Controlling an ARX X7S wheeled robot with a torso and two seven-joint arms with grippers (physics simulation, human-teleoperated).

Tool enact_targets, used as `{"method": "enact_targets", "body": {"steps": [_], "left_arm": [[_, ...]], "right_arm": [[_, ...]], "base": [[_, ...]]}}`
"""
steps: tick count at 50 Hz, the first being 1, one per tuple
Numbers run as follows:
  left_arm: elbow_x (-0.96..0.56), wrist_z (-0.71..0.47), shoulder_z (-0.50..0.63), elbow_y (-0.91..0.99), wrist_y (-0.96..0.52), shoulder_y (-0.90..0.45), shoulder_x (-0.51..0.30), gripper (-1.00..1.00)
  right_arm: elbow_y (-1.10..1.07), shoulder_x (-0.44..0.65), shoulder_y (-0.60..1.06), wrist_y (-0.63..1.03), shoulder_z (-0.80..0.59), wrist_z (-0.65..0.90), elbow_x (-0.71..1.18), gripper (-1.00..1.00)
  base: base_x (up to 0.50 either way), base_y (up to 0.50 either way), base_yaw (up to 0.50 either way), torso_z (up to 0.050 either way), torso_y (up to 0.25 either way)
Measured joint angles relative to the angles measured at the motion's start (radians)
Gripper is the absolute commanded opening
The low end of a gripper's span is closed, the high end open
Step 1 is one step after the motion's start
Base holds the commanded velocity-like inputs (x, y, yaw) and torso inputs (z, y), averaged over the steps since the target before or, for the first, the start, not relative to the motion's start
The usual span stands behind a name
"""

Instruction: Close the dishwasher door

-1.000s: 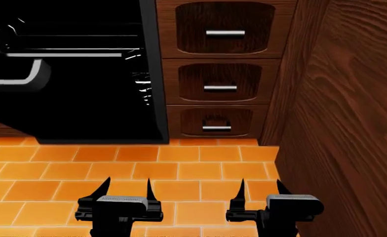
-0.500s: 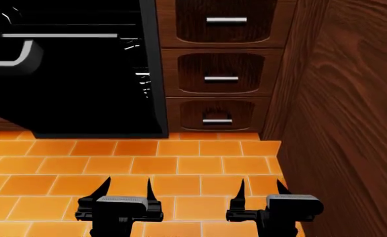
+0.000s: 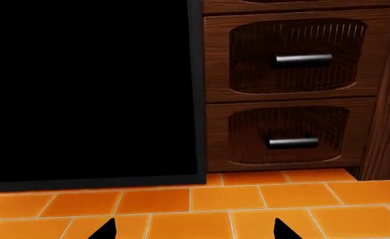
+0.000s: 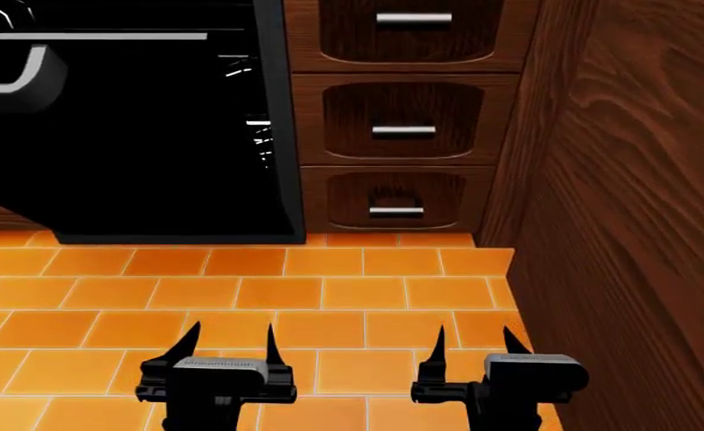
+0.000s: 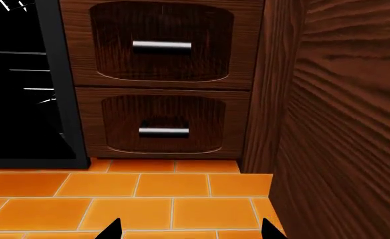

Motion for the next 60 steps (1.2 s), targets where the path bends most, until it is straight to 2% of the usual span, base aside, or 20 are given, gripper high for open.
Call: {"method": "enact_targets", "body": {"steps": [46,60], "left_arm": [[-0.012,-0.019,0.018,0.003,0.008,-0.003,-0.014,1.0],[-0.03,-0.024,0.014,0.001,0.021,-0.002,-0.014,1.0]], "right_arm": [[-0.002,0.013,0.003,-0.005,-0.017,0.015,0.013,1.0],[-0.005,0.02,0.002,-0.011,-0.025,0.024,0.007,1.0]], "base": [[0.0,0.0,0.0,-0.05,-0.007],[0.0,0.39,0.0,0.0,0.0]]}}
